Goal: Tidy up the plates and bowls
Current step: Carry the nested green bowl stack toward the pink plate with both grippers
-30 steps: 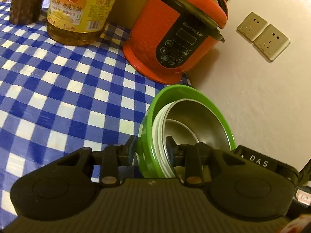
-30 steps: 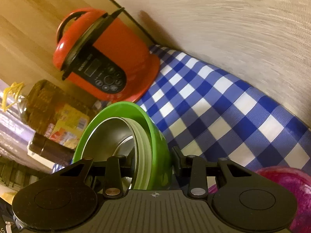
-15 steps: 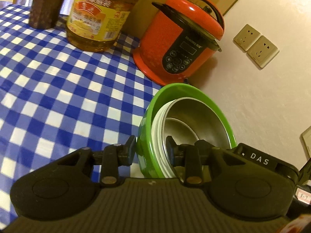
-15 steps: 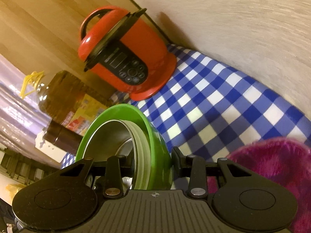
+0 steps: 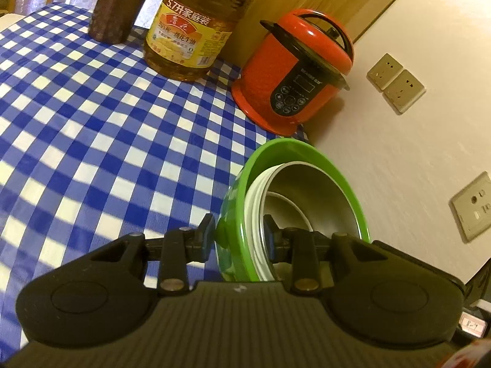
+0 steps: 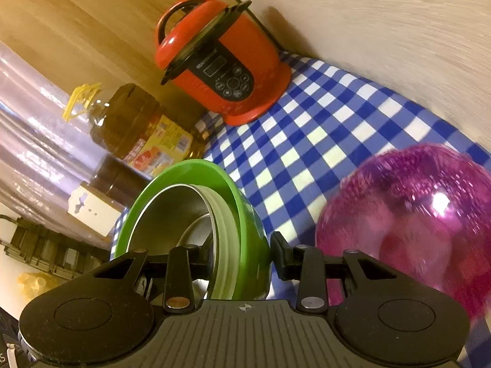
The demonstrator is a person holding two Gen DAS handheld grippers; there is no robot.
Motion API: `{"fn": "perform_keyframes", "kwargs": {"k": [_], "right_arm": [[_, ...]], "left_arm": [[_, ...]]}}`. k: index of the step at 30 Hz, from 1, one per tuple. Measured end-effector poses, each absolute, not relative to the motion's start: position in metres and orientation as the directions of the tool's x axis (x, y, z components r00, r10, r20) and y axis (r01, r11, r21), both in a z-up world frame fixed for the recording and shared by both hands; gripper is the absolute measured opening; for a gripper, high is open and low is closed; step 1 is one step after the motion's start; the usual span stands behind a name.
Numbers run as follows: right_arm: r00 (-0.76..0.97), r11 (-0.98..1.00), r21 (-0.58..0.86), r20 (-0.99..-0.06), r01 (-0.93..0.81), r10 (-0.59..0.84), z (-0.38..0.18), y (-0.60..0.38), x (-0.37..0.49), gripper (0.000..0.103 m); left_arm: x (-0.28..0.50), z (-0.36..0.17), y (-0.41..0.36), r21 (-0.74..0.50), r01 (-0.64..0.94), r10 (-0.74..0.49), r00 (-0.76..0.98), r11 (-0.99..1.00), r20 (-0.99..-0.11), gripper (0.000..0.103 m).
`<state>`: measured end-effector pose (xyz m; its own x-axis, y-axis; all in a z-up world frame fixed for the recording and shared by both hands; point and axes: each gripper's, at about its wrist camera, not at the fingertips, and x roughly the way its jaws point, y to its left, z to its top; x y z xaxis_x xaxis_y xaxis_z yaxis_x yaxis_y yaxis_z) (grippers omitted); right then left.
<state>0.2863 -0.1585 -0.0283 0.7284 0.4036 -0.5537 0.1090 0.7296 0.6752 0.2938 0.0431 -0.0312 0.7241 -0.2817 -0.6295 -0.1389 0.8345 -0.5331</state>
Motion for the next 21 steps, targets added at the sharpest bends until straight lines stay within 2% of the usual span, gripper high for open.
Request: {"fn": "perform_keyframes", "kwargs": {"k": [21], "right_arm": [[0.753,0.736,0.665,-0.547,0.126,0.366,-0.007,-0.186,0.174,0.036]], "left_arm": [[0.188,-0.018,0.006,-0.542,-0.108,-0.312,0.718,0.834,-0.623,0.029]]}}
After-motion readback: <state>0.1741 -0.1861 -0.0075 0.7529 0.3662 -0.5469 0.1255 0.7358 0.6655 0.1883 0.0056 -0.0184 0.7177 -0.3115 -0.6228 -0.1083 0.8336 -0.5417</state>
